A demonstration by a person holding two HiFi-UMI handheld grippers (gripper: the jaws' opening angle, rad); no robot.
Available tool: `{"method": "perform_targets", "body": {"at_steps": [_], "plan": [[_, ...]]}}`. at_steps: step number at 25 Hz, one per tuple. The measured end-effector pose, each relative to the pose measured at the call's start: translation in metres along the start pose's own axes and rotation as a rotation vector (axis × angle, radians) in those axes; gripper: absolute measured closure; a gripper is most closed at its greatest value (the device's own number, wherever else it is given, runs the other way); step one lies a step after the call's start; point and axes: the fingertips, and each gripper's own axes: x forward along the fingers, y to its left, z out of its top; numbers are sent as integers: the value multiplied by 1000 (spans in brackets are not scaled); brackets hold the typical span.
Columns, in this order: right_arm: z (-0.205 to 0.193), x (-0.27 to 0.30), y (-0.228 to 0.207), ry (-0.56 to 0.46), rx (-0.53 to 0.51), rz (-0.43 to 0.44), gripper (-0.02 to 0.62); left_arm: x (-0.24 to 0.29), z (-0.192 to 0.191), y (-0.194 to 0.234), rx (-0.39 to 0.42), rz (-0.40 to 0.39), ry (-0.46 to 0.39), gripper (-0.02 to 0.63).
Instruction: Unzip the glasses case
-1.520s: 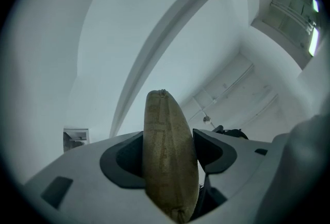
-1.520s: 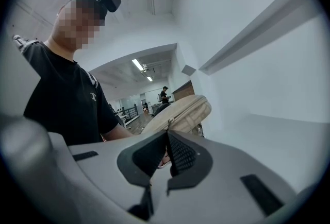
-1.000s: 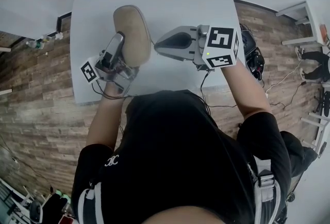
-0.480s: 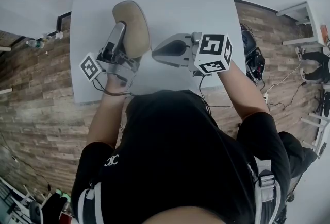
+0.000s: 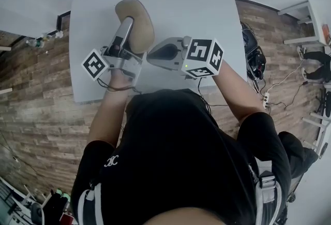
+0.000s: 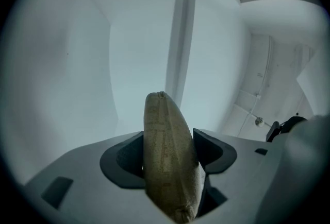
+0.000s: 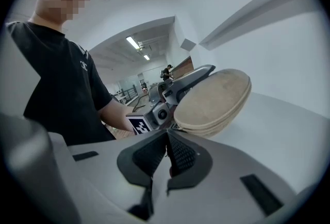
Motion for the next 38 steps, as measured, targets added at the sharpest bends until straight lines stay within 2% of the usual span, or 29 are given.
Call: {"method": "perform_targets", "body": {"at_steps": [7,11,14,18,20,22,24,25,27,28,31,34,38], "plan": [[-5,21,4,75,-67,-35,575,-7,0,15,-7,69,-25,322],[-9,30,5,123,-105,-58,577,-8,-2,23,9,94,-4,322],[-16,35,4,146,-111,-69,576,-14,-2,33,-10,117,-7,322],[-12,30,4,61,-108,-118,575,-14,-1,29,-69,58,-26,322],[-9,26,3,4,-105,-151,575,-12,1,19,-63,9,-21,322],[-9,19,-1,-55,-51,-162,574,-12,5,10,-35,-36,-11,322],[-7,8,-7,-145,76,-144,567,-15,9,6,-13,-61,-8,322],[-5,1,-10,-198,152,-128,534,-17,10,6,-5,-66,-5,322],[0,-13,-20,-291,289,-108,383,-19,9,5,2,-82,8,322],[2,-19,-26,-329,338,-116,367,-19,7,4,6,-97,22,322],[9,-29,-41,-420,445,-132,338,-15,-10,-4,47,-143,94,322],[21,-31,-47,-517,566,-77,292,-11,-27,-10,82,-177,170,322],[26,-16,-39,-504,588,-10,279,-6,-43,-19,116,-216,239,322]]}}
